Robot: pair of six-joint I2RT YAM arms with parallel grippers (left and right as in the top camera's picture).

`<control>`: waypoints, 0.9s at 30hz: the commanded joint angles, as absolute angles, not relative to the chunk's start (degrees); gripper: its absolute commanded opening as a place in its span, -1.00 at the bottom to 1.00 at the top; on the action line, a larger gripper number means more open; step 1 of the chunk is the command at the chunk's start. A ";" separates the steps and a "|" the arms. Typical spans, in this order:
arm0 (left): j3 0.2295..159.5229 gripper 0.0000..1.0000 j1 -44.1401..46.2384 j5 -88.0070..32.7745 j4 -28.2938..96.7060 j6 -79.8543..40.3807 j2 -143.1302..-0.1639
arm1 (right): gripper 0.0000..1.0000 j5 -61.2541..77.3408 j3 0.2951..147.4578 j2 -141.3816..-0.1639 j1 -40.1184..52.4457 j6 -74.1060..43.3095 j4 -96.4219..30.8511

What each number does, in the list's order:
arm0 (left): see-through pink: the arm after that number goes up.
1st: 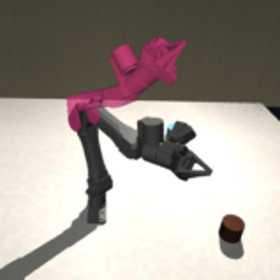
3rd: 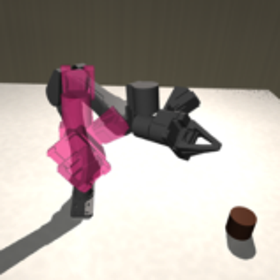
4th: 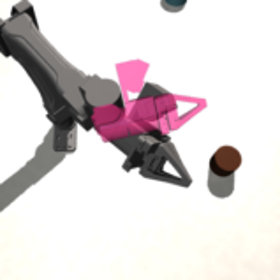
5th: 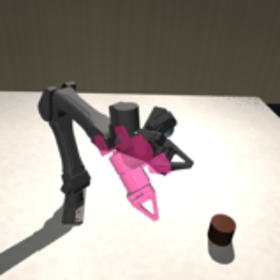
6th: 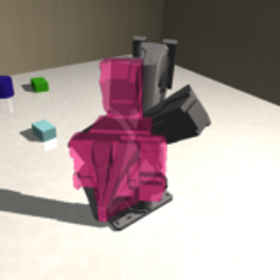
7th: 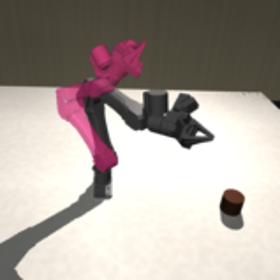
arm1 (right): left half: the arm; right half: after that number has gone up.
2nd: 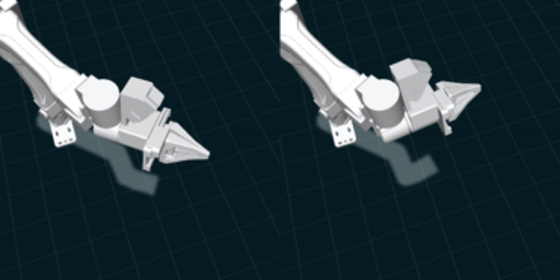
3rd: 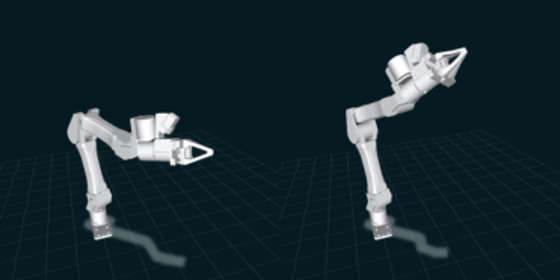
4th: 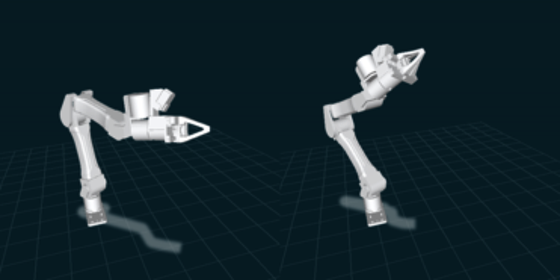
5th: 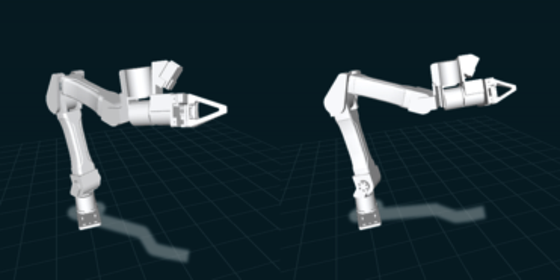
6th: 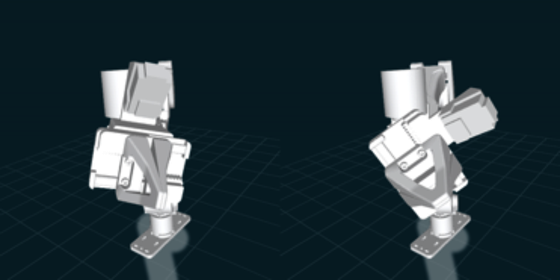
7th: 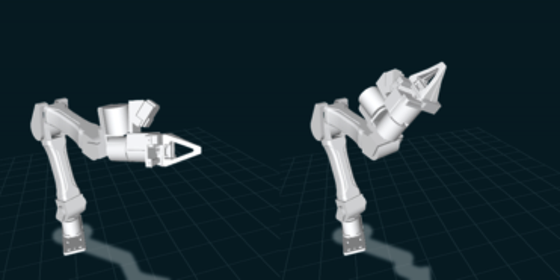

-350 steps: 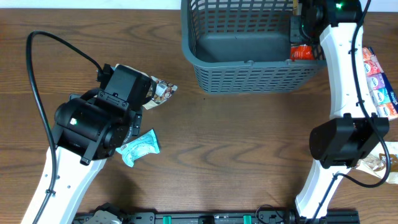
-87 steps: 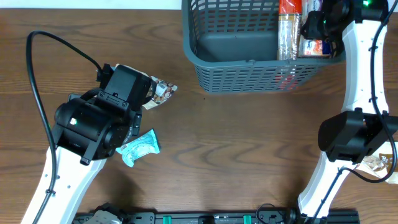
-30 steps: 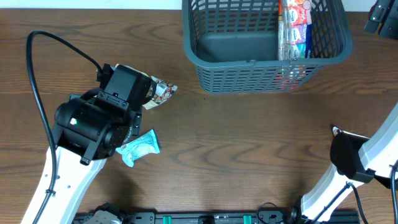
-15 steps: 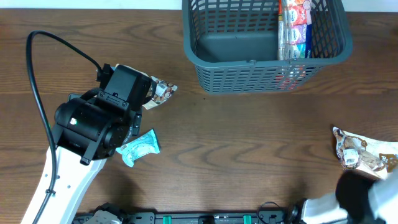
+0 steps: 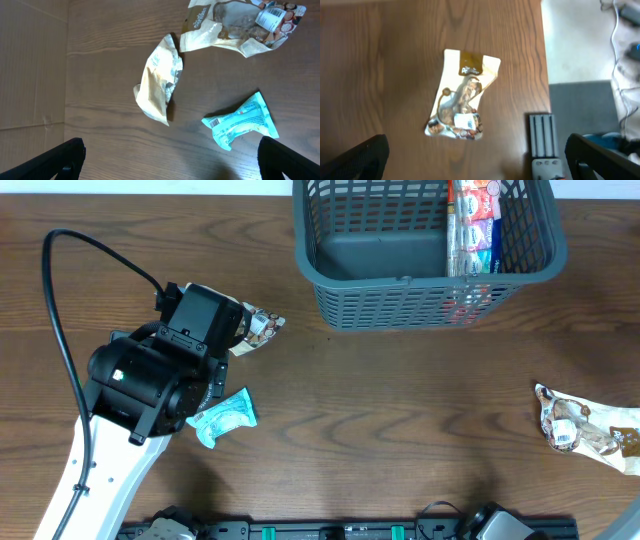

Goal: Pack container
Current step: 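Release the tissue packs into the basket and withdraw right gripper, then move the right gripper down to the Pantree wrapper on the right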

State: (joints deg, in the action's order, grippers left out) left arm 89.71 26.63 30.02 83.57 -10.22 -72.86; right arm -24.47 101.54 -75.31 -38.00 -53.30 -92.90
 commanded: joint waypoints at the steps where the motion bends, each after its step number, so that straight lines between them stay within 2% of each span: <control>1: 90.13 0.97 26.26 30.63 83.72 -9.47 -72.44 | 0.99 -20.51 96.90 -73.08 -40.84 -57.58 -89.56; 6: 90.13 0.97 26.26 30.63 83.72 -9.47 -72.44 | 0.99 -9.02 86.35 -73.10 -45.82 -53.56 -77.82; 13: 90.13 0.97 26.26 30.63 83.72 -9.47 -72.44 | 0.98 -5.98 70.00 -73.12 -51.53 -51.77 -65.19; 27: 90.13 0.97 26.26 30.63 83.72 -9.47 -72.44 | 0.98 -3.55 51.62 -73.65 -56.66 -50.48 -47.57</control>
State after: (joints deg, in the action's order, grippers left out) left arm 89.71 26.63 30.02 83.57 -10.22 -72.86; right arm -4.03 53.65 -73.54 -55.46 -51.83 -48.64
